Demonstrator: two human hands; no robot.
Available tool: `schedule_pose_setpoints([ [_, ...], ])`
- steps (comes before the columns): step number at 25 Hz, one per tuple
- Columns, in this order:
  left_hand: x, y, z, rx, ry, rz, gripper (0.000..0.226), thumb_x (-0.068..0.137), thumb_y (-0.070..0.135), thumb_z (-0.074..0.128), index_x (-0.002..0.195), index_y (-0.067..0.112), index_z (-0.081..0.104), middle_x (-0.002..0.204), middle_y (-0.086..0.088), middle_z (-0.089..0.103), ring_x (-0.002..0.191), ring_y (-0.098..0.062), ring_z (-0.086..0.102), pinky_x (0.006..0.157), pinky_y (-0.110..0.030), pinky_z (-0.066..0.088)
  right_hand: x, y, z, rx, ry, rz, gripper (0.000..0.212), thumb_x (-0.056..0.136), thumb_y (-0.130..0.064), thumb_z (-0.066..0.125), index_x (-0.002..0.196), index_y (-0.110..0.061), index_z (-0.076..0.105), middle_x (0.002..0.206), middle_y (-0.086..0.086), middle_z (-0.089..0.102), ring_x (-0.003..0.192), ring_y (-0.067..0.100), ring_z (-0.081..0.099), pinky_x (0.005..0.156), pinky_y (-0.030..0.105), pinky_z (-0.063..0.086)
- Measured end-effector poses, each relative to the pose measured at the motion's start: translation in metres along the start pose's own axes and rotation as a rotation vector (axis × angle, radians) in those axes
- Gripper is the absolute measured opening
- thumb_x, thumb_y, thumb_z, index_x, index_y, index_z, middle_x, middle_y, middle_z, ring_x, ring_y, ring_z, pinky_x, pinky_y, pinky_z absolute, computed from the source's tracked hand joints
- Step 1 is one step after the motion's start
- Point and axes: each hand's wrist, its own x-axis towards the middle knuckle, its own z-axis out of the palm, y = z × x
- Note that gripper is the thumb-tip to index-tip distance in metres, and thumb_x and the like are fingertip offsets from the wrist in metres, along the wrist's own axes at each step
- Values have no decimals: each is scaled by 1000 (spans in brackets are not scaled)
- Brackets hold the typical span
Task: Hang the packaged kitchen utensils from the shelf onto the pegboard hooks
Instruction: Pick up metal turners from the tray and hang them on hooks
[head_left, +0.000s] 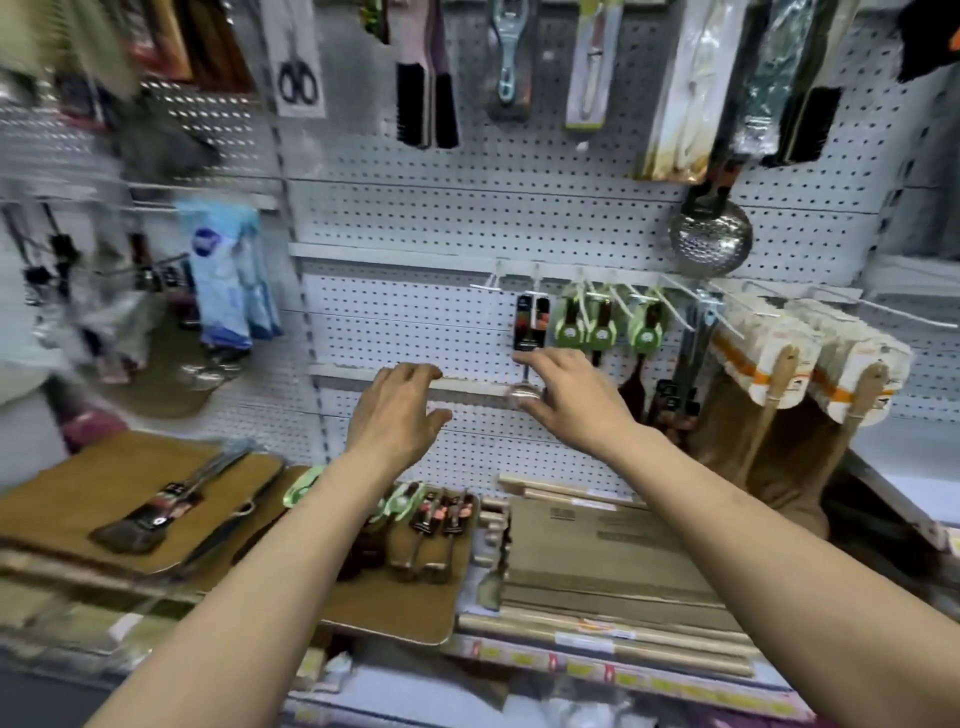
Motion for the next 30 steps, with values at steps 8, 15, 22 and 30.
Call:
schedule_pose_setpoints([
  [8,0,-221,-72,62,60,-54,50,87,39,65,130,17,52,127,-11,55,120,-31,48,100,-43,41,101,-202,71,52,-6,-53,57,96,-46,58,148,-29,40,151,-1,44,142,21,32,112,40,33],
  [15,12,-385,-110,114,47,-63,48,85,44,65,125,20,54,122,-6,59,116,-29,52,97,-44,43,195,-348,128,118,-54,-74,57,96,-45,57,147,-29,40,151,-1,45,141,21,33,111,38,34],
  [22,47,-527,-84,115,4,-152,47,88,45,60,129,24,50,127,-2,57,116,-24,50,99,-40,44,301,-423,236,147,-166,-74,56,97,-44,57,147,-28,40,154,1,42,144,23,31,115,41,30],
  [30,91,-698,16,-1,-277,-390,45,91,40,61,130,20,51,129,-8,56,114,-30,54,93,-38,44,408,-458,428,254,-506,94,54,95,-46,60,141,-21,48,141,10,55,131,30,48,103,39,45],
])
